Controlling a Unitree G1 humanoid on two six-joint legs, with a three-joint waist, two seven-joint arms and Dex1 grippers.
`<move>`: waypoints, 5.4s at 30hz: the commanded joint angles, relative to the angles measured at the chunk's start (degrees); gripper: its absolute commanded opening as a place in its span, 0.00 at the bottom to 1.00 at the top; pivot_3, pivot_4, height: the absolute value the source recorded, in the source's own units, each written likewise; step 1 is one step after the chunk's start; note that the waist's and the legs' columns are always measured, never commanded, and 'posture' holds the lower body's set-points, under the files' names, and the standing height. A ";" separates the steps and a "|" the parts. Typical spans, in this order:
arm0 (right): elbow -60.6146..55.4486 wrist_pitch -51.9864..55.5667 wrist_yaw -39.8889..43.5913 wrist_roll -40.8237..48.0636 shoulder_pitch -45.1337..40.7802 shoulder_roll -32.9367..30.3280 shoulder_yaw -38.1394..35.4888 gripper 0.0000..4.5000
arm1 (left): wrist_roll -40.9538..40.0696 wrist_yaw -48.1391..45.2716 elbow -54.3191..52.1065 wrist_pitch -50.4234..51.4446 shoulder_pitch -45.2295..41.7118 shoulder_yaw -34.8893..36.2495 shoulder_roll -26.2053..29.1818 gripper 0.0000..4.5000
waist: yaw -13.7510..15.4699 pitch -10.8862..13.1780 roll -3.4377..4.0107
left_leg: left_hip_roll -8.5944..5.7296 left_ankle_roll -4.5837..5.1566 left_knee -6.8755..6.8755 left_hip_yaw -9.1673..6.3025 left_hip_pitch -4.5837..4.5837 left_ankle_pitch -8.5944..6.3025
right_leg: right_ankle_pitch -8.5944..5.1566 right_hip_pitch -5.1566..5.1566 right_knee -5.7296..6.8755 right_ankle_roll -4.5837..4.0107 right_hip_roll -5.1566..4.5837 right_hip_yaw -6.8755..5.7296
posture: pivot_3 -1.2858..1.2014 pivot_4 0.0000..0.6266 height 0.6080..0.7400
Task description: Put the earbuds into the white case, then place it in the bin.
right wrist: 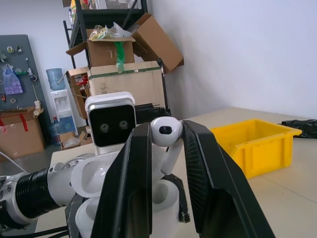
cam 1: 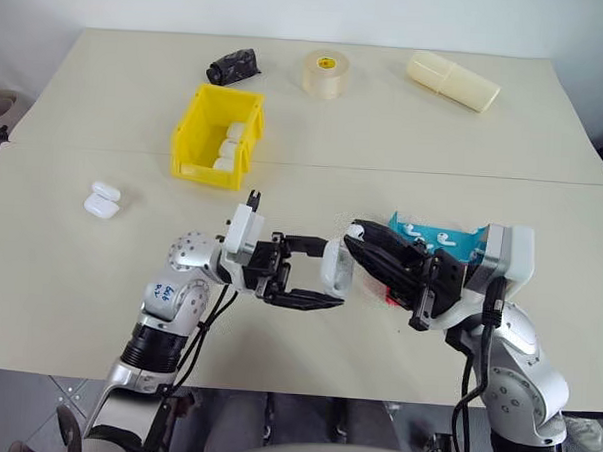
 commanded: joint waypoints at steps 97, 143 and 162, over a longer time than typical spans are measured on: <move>70.62 -1.89 33.83 -51.38 -51.19 -33.91 23.35 0.73 | 11.80 16.54 3.01 -12.98 2.52 -3.82 -6.71 0.62 | -0.05 0.01 0.15 | 0.01 0.04 -0.02 -0.16 -0.29 0.00 | 0.09 0.08 -0.50 0.15 -0.05 -0.34 | 0.52 0.24 1.00; 44.32 17.58 37.93 -31.61 -36.62 -34.87 0.29 0.16 | 10.64 14.53 5.38 -11.95 -0.07 -1.83 -4.70 0.62 | 0.15 0.02 0.16 | 0.06 0.03 -0.01 -0.21 -0.23 0.00 | 0.09 0.16 -0.50 0.15 -0.05 -0.36 | 0.52 0.24 1.00; 6.07 37.38 0.89 17.21 -12.92 -0.40 -20.85 0.16 | 8.75 13.69 8.02 -8.17 -4.46 -0.44 -6.57 0.62 | 0.13 0.03 0.15 | -0.07 0.03 -0.03 -0.21 -0.21 0.00 | 0.09 0.10 -0.37 0.15 -0.06 -0.26 | 0.52 0.24 1.00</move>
